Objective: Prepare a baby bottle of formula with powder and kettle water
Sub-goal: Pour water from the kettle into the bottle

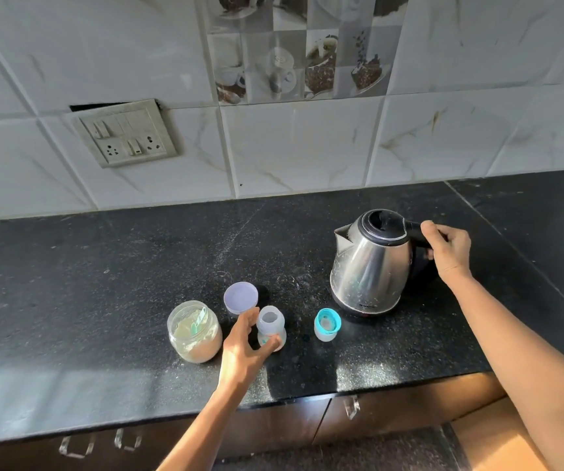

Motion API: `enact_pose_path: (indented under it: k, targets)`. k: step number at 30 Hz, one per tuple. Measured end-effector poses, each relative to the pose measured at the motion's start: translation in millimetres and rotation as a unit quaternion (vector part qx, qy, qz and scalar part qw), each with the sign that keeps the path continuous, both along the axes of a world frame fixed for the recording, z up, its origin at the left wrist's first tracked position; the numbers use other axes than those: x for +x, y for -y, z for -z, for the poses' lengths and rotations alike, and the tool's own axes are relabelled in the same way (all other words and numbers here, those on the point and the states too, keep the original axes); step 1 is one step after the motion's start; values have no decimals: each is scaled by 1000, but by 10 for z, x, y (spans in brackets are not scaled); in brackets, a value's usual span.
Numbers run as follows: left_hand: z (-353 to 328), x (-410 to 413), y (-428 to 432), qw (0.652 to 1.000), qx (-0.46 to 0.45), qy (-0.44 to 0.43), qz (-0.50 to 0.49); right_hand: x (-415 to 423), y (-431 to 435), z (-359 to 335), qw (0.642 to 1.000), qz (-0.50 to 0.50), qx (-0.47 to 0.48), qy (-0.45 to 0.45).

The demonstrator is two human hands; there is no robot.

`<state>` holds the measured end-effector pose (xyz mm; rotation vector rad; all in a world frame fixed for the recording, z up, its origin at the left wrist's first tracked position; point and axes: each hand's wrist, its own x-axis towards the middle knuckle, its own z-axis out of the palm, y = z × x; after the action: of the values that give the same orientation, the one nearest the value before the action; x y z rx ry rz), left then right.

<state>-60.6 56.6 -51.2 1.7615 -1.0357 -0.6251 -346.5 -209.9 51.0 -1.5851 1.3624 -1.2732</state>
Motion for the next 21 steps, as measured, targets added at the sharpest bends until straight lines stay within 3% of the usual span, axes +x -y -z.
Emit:
enact_pose_path:
  k: [7,21]
  targets:
    - [-71,-42,-7,1000,-5,1,8,-13,-96,-21,998,18,10,56]
    - [-153,-80,-26,999,-14,-30,2,52,-245,-819,994,-64,-82,-35]
